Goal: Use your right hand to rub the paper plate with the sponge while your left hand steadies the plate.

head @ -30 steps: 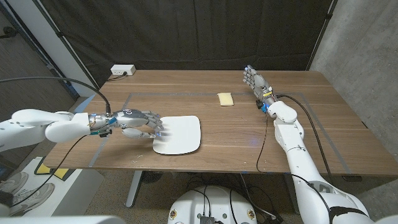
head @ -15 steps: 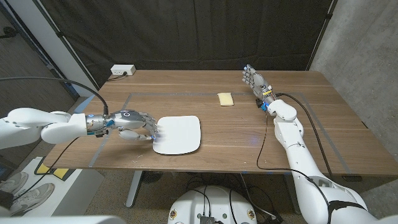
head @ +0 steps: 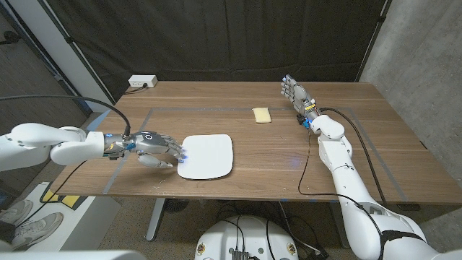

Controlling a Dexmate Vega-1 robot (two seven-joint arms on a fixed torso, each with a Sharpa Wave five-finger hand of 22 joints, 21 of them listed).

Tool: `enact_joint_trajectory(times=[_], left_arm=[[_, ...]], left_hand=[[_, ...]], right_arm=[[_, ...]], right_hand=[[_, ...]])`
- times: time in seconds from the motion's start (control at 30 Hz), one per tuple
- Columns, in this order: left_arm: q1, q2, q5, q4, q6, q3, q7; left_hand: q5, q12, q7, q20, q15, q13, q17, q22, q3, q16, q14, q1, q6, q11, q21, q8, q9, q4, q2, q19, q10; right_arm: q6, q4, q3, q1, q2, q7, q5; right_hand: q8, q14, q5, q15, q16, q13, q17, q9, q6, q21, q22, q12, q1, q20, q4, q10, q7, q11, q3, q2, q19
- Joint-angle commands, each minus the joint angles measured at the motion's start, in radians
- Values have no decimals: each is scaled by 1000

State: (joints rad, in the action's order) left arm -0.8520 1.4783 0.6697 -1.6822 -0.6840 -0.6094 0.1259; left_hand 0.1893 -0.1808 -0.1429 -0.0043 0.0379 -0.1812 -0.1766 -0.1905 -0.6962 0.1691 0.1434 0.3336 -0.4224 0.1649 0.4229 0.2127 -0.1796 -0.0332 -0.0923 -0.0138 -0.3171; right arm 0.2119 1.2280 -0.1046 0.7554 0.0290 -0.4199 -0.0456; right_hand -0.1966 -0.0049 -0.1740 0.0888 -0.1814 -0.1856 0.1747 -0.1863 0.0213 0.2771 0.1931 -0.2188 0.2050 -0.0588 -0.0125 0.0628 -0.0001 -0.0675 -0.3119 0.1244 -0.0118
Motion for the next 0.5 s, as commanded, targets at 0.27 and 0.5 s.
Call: enact_joint_trajectory(times=[0.27, 0.5], left_arm=[[33, -29, 86, -42, 22, -12, -132], [50, -53, 119, -35, 6, -15, -149]], left_hand=[[2, -7, 15, 16, 112, 0, -8, -3, 10, 4, -70, -68, -14, 1, -35, 0, -5, 70, -24, 79, 0], [2, -1, 24, 14, 111, 0, -9, -5, 19, 7, -94, -106, 19, 2, -41, -15, -5, 115, -34, 92, 32]], right_arm=[[7, -8, -5, -6, -1, 3, -3], [0, -9, 0, -14, 3, 2, -11]], right_hand=[[4, 0, -2, 11, -3, -1, 1, 1, 11, -5, 2, 1, 6, -6, -8, 7, 0, 3, -1, 3, 1], [4, 0, -2, 10, -3, -1, 1, 1, 13, -6, 2, 1, 6, -5, -9, 8, -1, 3, 0, 3, 1]])
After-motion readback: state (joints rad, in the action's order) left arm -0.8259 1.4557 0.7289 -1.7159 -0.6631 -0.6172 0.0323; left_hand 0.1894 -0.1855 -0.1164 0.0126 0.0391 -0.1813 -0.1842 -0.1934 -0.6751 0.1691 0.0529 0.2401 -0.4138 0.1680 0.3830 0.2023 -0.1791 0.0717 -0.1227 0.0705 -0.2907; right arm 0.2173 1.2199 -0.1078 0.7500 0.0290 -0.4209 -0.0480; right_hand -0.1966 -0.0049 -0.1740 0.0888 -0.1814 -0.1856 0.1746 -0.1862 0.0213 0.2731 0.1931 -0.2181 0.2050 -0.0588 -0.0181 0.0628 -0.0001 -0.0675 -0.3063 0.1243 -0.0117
